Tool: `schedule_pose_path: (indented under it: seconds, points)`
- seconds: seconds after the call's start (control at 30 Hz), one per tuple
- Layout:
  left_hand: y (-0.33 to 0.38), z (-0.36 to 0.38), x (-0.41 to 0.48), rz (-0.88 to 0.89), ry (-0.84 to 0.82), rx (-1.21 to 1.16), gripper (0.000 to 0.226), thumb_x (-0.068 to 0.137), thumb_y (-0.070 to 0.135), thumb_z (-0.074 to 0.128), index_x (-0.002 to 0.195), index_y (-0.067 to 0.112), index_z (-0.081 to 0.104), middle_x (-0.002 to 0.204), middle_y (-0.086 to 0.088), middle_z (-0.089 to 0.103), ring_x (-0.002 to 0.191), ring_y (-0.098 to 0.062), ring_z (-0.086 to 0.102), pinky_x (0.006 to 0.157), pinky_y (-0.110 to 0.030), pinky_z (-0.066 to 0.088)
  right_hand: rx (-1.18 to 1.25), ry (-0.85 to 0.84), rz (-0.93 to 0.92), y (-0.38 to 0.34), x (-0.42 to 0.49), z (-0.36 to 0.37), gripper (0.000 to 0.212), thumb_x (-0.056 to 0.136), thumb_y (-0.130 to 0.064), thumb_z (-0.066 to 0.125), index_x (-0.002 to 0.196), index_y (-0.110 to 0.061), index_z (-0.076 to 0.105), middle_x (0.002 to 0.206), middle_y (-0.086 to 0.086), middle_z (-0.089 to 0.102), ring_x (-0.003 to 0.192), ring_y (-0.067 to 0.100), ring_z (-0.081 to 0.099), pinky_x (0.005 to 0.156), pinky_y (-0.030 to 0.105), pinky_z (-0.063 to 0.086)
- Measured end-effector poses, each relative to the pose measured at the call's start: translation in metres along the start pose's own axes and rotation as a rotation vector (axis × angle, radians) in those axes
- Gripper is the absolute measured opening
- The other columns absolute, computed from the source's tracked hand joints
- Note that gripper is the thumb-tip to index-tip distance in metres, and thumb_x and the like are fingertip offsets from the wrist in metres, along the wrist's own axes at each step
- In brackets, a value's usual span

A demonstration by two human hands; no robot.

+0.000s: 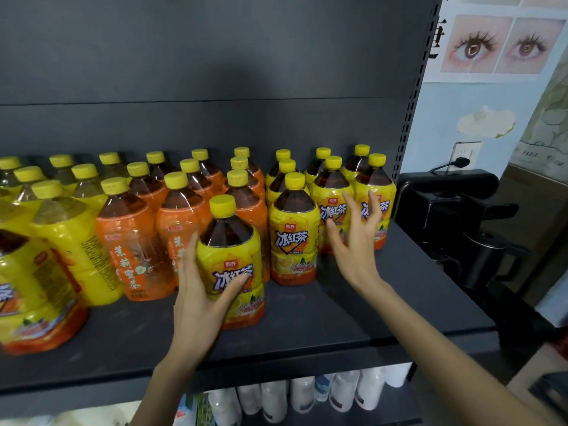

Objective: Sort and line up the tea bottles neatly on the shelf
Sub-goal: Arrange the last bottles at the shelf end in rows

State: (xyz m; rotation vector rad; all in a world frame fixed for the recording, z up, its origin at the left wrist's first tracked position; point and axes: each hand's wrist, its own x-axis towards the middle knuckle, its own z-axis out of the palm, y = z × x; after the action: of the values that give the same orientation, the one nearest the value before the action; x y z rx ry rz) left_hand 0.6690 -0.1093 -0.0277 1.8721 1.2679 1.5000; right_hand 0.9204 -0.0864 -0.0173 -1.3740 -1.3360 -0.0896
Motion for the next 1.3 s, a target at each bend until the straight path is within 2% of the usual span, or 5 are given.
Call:
schedule_pose_path:
  seconds: [0.3, 0.87, 1.03, 1.17, 1.3]
  points:
    - [-0.006, -0.002, -0.015, -0.058, -0.013, -0.191, 0.067, 0.084, 0.042, 0.064, 0.138, 0.055, 0.028, 0.144, 0.022, 0.035, 0.129, 0.005, 0.036, 0.103, -0.044, 0.043, 0.363, -0.577, -0.110, -0.089, -0.053, 0.021, 0.058, 0.092, -0.043, 0.051, 0.145, -0.038, 0.027, 0.148, -0.009, 0.022, 0.136, -0.006, 0.020, 0.108, 0.012, 0.025]
    - [0.020, 0.018, -0.016, 0.076, -0.361, -0.219, 0.050, 0.095, 0.029, 0.046, 0.141, 0.037, 0.029, 0.144, 0.020, 0.037, 0.126, 0.015, 0.036, 0.096, -0.006, 0.033, 0.126, -0.209, -0.084, -0.059, -0.070, -0.013, 0.068, 0.087, -0.047, 0.059, 0.141, -0.053, 0.018, 0.137, -0.027, 0.020, 0.134, -0.008, 0.022, 0.086, 0.003, 0.031]
    - [0.000, -0.015, -0.015, 0.205, 0.014, 0.210, 0.058, 0.094, 0.025, 0.053, 0.146, 0.022, 0.028, 0.145, 0.005, 0.032, 0.134, -0.002, 0.025, 0.104, -0.014, 0.022, 0.091, -0.147, -0.081, -0.057, -0.068, -0.012, 0.064, 0.089, -0.042, 0.059, 0.141, -0.043, 0.022, 0.142, -0.012, 0.023, 0.135, 0.005, 0.026, 0.089, 0.012, 0.031]
    - [-0.021, -0.054, -0.018, 0.212, 0.373, 0.508, 0.068, 0.085, 0.010, 0.066, 0.143, 0.007, 0.031, 0.144, -0.025, 0.029, 0.133, -0.033, 0.025, 0.107, -0.040, 0.023, 0.049, -0.087, -0.073, -0.061, -0.072, -0.002, 0.064, 0.090, -0.042, 0.057, 0.144, -0.043, 0.022, 0.148, 0.000, 0.018, 0.137, 0.018, 0.027, 0.096, 0.026, 0.034]
    - [-0.048, -0.102, -0.018, -0.011, 0.637, 0.636, 0.087, 0.080, 0.020, 0.074, 0.146, -0.001, 0.021, 0.147, -0.033, 0.017, 0.135, -0.048, 0.016, 0.109, -0.054, 0.014, -0.001, -0.035, -0.076, -0.064, -0.076, 0.003, 0.070, 0.087, -0.042, 0.062, 0.146, -0.039, 0.023, 0.151, 0.003, 0.011, 0.137, 0.022, 0.025, 0.096, 0.029, 0.037]
